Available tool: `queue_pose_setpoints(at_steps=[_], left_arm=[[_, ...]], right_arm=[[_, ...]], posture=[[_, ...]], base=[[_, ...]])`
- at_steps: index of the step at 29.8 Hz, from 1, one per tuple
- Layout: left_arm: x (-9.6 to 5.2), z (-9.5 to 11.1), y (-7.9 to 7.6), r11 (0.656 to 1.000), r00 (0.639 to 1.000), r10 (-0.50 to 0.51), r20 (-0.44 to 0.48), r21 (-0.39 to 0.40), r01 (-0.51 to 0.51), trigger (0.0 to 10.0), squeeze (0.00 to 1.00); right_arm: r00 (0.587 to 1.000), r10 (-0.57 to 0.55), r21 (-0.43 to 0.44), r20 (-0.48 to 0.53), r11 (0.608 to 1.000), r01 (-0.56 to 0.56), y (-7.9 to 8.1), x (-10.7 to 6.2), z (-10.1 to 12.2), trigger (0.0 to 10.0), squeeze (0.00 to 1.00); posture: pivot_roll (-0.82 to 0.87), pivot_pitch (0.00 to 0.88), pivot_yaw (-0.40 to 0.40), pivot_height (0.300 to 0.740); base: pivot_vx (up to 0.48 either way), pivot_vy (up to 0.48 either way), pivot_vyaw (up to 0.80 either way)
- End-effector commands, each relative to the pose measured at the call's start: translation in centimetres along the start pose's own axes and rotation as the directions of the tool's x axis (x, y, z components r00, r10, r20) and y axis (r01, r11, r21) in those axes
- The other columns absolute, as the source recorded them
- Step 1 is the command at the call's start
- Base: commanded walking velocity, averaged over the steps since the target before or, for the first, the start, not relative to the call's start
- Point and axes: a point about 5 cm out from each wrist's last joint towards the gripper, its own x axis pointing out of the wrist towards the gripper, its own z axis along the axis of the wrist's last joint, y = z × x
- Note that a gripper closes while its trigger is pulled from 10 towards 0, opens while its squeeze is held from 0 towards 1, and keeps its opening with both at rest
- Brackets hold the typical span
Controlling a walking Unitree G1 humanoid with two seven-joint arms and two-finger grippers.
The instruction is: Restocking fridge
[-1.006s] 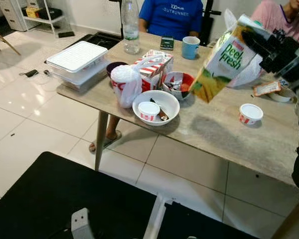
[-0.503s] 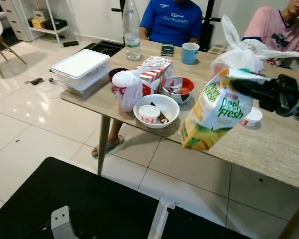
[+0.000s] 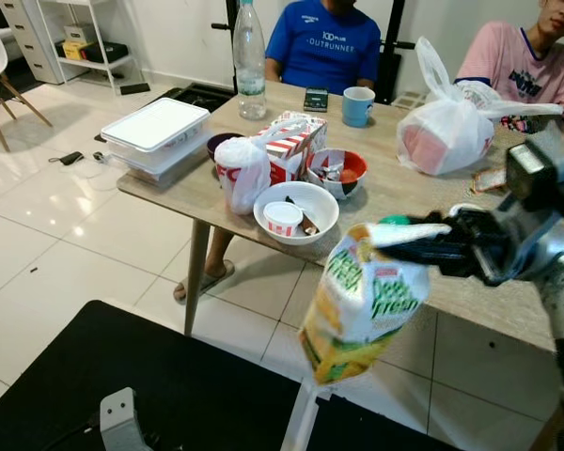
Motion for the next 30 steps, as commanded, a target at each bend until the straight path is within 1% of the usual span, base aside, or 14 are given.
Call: queue_pose_setpoints(at_steps=[1, 2, 3, 5, 6, 7, 9, 13, 15, 19, 22, 24, 28, 30], left_arm=[[0.1, -0.9, -0.8, 1.000, 0.999, -0.020, -0.033, 0.006, 0.020, 10.0, 0.00], [0.1, -1.1, -0.9, 1.000, 0.999, -0.023, -0.042, 0.016, 0.024, 10.0, 0.00], [0.1, -1.1, -0.9, 1.000, 0.999, -0.023, -0.042, 0.016, 0.024, 10.0, 0.00], [0.0, -1.4, -1.0, 1.000, 0.998, -0.021, -0.057, 0.022, 0.022, 10.0, 0.00], [0.0, -1.4, -1.0, 1.000, 0.998, -0.021, -0.057, 0.022, 0.022, 10.0, 0.00], [0.0, -1.7, -1.2, 1.000, 0.998, -0.020, -0.067, 0.019, 0.021, 10.0, 0.00], [0.0, -1.8, -1.3, 1.000, 0.997, -0.021, -0.070, 0.019, 0.022, 10.0, 0.00], [0.0, -2.3, -1.6, 0.999, 0.995, -0.029, -0.091, 0.042, 0.033, 10.0, 0.00], [0.0, -2.3, -1.6, 0.999, 0.995, -0.029, -0.091, 0.042, 0.033, 10.0, 0.00], [0.1, -2.3, -1.9, 0.997, 0.995, -0.035, -0.098, 0.062, 0.041, 10.0, 0.00], [0.1, -2.2, -2.0, 0.997, 0.995, -0.035, -0.098, 0.069, 0.042, 10.0, 0.00], [0.1, -2.1, -2.0, 0.997, 0.995, -0.034, -0.097, 0.072, 0.041, 10.0, 0.00], [0.1, -2.1, -2.0, 0.997, 0.995, -0.033, -0.095, 0.073, 0.040, 10.0, 0.00], [0.1, -2.0, -1.9, 0.997, 0.995, -0.028, -0.092, 0.074, 0.035, 10.0, 0.00]], right_arm=[[0.998, -0.033, 0.013, -0.043, 0.999, 0.034, -0.2, 0.6, -1.0, 0.0, 0.00], [0.994, -0.078, 0.014, -0.080, 0.997, 0.080, -0.6, 1.1, -2.1, 0.0, 0.00], [0.994, -0.078, 0.014, -0.080, 0.997, 0.080, -0.6, 1.1, -2.1, 0.0, 0.00], [0.970, -0.193, 0.004, -0.146, 0.981, 0.195, -1.4, 1.7, -4.2, 0.0, 0.00], [0.970, -0.193, 0.004, -0.146, 0.981, 0.195, -1.4, 1.7, -4.2, 0.0, 0.00], [0.943, -0.282, -0.001, -0.175, 0.958, 0.287, -2.0, 2.0, -5.5, 10.0, 0.00], [0.937, -0.300, 0.003, -0.179, 0.952, 0.306, -2.2, 2.0, -5.9, 10.0, 0.00], [0.891, -0.400, -0.032, -0.216, 0.915, 0.403, -2.9, 2.3, -7.8, 10.0, 0.00], [0.891, -0.400, -0.032, -0.216, 0.915, 0.403, -2.9, 2.3, -7.8, 10.0, 0.00], [0.859, -0.481, -0.078, -0.173, 0.877, 0.475, -3.5, 2.6, -8.5, 10.0, 0.00], [0.846, -0.503, -0.099, -0.176, 0.864, 0.493, -3.6, 2.8, -9.0, 10.0, 0.00], [0.821, -0.514, -0.153, -0.247, 0.858, 0.491, -3.6, 2.8, -10.3, 10.0, 0.00], [0.810, -0.518, -0.166, -0.276, 0.856, 0.490, -3.5, 2.7, -11.0, 10.0, 0.00], [0.768, -0.538, -0.158, -0.348, 0.841, 0.518, -3.5, 2.2, -13.2, 10.0, 0.00]], posture=[[-0.01, 0.026, -0.013, 0.740], [-0.01, 0.024, -0.014, 0.740], [-0.01, 0.024, -0.014, 0.740], [-0.01, 0.028, -0.015, 0.740], [-0.01, 0.028, -0.015, 0.740], [-0.02, 0.048, -0.008, 0.740], [-0.02, 0.047, -0.005, 0.740], [-0.02, 0.056, -0.003, 0.740], [-0.02, 0.056, -0.003, 0.740], [-0.03, 0.039, 0.006, 0.740], [-0.03, 0.036, 0.011, 0.740], [-0.02, 0.031, 0.011, 0.740], [-0.02, 0.030, 0.010, 0.740], [-0.02, 0.031, 0.007, 0.740]], base=[[0.000, 0.000, 0.00], [0.000, 0.000, 0.00], [0.000, 0.000, 0.00], [0.000, 0.000, 0.00], [0.000, 0.000, 0.00], [0.000, 0.000, 0.00], [0.000, 0.000, 0.00], [0.000, 0.000, 0.00], [0.000, 0.000, 0.00], [0.000, 0.000, 0.00], [0.000, 0.000, 0.00], [0.000, 0.000, 0.00], [0.000, 0.000, 0.00], [0.000, 0.000, 0.00]])
